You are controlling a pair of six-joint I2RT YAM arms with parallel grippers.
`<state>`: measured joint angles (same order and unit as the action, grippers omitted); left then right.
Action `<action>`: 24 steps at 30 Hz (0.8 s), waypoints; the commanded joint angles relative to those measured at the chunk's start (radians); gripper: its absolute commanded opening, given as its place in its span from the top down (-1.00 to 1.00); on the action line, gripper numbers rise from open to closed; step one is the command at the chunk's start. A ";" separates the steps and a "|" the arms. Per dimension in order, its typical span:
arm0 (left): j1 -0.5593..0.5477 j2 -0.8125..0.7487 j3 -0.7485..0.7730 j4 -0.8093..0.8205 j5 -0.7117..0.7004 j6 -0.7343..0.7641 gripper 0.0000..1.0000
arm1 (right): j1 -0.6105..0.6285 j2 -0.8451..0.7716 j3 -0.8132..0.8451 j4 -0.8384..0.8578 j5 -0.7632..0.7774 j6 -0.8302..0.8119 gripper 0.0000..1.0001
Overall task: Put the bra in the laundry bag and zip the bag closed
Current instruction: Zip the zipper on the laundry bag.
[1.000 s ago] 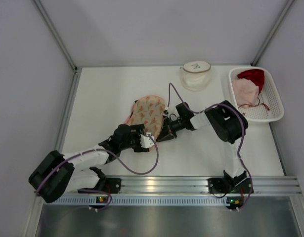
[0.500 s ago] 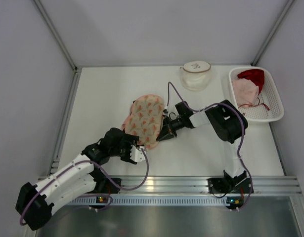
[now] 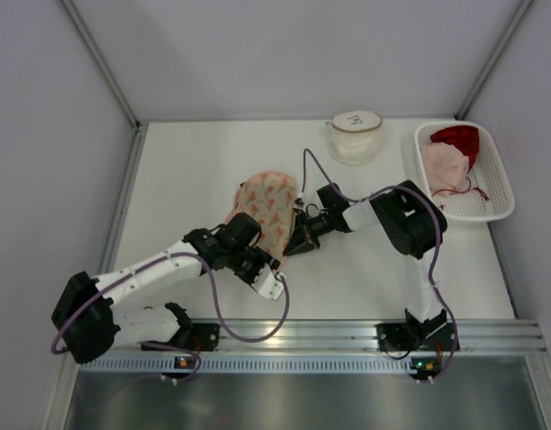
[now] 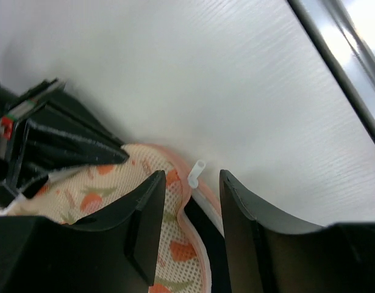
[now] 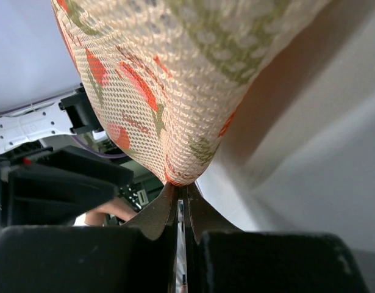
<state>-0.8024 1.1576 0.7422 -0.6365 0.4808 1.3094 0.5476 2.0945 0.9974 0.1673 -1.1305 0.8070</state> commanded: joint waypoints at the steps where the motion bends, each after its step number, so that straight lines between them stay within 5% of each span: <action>1: -0.072 0.051 0.087 -0.110 0.021 0.171 0.07 | -0.005 0.013 0.027 -0.017 -0.020 0.001 1.00; 9: -0.211 0.224 0.216 -0.256 -0.116 0.179 0.06 | -0.006 0.027 0.043 -0.032 -0.012 0.000 1.00; 24: -0.267 0.524 0.447 -0.477 -0.324 0.111 0.04 | -0.006 0.032 0.040 -0.043 0.000 0.000 1.00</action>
<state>-1.0576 1.6592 1.1606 -1.0077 0.1879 1.4193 0.5472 2.1052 1.0164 0.1558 -1.1343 0.8040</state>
